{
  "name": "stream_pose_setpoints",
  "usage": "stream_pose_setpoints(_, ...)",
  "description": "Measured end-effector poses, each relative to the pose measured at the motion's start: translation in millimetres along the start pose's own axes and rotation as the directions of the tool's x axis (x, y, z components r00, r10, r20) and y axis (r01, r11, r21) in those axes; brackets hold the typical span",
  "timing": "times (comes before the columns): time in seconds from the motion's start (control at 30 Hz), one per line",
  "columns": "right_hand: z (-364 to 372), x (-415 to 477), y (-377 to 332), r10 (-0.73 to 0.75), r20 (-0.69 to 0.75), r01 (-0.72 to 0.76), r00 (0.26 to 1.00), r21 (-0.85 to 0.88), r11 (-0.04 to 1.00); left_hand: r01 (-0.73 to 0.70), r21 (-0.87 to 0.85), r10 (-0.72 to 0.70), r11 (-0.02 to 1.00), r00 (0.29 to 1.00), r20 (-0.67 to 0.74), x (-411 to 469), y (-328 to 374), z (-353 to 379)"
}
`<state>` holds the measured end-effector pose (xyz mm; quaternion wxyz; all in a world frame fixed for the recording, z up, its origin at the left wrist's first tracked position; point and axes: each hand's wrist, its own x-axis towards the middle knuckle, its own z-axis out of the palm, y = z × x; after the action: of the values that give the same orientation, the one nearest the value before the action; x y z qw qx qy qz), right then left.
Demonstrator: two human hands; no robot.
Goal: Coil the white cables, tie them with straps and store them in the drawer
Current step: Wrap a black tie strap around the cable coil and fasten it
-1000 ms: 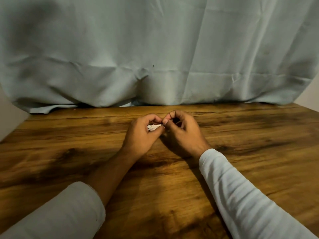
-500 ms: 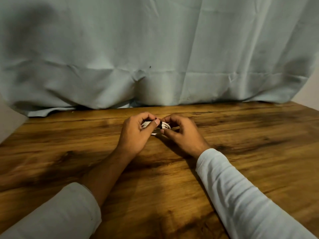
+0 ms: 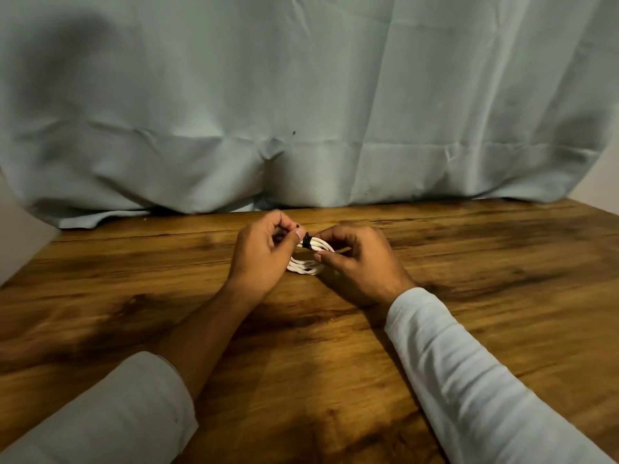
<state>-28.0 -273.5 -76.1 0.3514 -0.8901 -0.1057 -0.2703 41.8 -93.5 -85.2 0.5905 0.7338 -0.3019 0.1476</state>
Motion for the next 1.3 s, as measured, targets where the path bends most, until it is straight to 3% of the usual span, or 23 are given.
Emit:
stream_pose_setpoints(0.23, -2.8, 0.0, -7.0, -0.027, 0.002, 0.027, 1.0, -0.036, 0.999, 0.22, -0.248, -0.221, 0.943, 0.975, 0.023, 4.2, 0.8, 1.5)
stream_pose_setpoints(0.37, -0.3, 1.4, -7.6, -0.047, 0.006, 0.047, 0.999, -0.077, 0.996, 0.264, -0.341, -0.276, 0.903, 0.961, 0.012, 3.2, 5.1, 4.2)
stream_pose_setpoints(0.6, 5.3, -0.8, -1.8, -0.049, -0.01, 0.048, 0.999, -0.11, 0.993, 0.101, -0.259, -0.112, 0.96, 0.993, -0.027, -0.2, -0.6, 5.4)
stream_pose_setpoints(0.87, 4.2, -2.6, -6.5, -0.094, -0.012, 0.09, 0.996, -0.178, 0.98, 0.202, -0.346, -0.198, 0.916, 0.979, 0.047, -1.0, -1.1, 1.8)
stream_pose_setpoints(1.13, 6.1, 0.7, -5.0, -0.081, 0.01, 0.081, 0.997, -0.262, 0.962, -0.085, -0.017, 0.084, 0.996, 0.995, -0.045, -3.1, -2.3, 6.5)
stream_pose_setpoints(1.3, 6.0, -2.0, -3.4, -0.053, 0.005, 0.053, 0.999, -0.107, 0.993, -0.08, -0.003, 0.08, 0.997, 0.996, -0.031, -1.8, -2.6, 5.6)
